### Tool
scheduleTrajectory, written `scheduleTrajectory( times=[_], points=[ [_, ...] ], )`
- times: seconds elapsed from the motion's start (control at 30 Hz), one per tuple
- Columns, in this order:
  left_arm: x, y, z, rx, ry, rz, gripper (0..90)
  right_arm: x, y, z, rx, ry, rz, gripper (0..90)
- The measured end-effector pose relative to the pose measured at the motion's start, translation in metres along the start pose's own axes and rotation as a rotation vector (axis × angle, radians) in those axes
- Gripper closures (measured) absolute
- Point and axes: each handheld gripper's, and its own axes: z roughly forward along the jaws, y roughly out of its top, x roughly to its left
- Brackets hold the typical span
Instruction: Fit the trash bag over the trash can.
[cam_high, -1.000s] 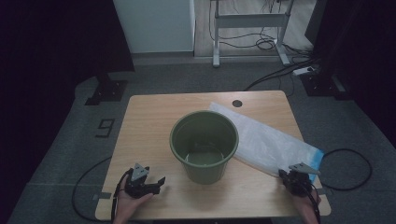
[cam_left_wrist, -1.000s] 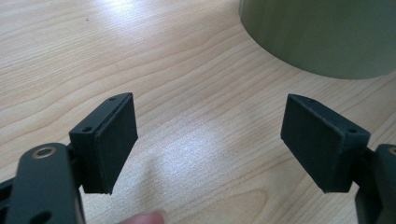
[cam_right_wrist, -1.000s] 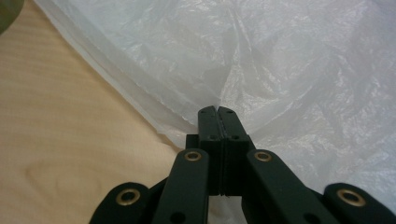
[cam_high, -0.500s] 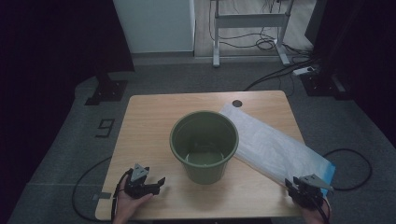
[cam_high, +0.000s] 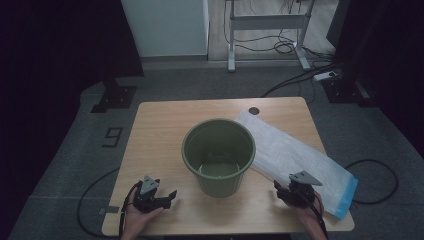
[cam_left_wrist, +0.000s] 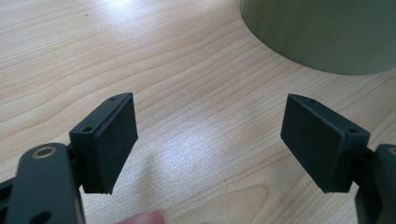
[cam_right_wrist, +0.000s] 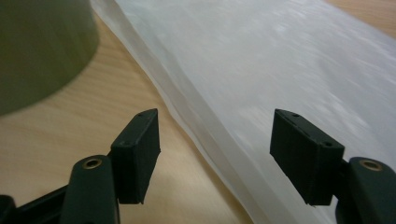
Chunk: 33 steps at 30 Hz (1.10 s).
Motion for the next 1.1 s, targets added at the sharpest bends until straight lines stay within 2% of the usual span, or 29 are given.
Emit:
scheduleTrajectory(
  times=[0.27, 0.33, 0.43, 0.8, 0.93, 1.1],
  points=[
    [0.004, -0.001, -0.001, -0.005, 0.007, -0.001, 18.7, 0.011, 0.028, 0.043, 0.027, 0.052, -0.012, 28.8],
    [0.004, -0.001, -0.002, -0.011, 0.008, -0.003, 19.0, 0.015, 0.029, 0.050, 0.049, 0.047, -0.032, 27.5],
    [0.005, -0.002, -0.003, -0.017, 0.008, -0.005, 19.3, 0.017, 0.031, 0.061, 0.073, 0.033, -0.031, 27.5],
    [0.005, -0.002, -0.002, -0.012, 0.009, 0.005, 20.2, 0.014, 0.031, 0.073, 0.100, 0.011, -0.012, 30.7],
    [0.004, -0.002, -0.001, -0.006, 0.011, 0.008, 20.3, 0.012, 0.031, 0.073, 0.098, -0.005, 0.000, 38.3],
    [0.004, -0.003, -0.001, -0.005, 0.013, 0.011, 20.3, 0.006, 0.031, 0.071, 0.085, -0.023, 0.013, 59.4]
  ],
)
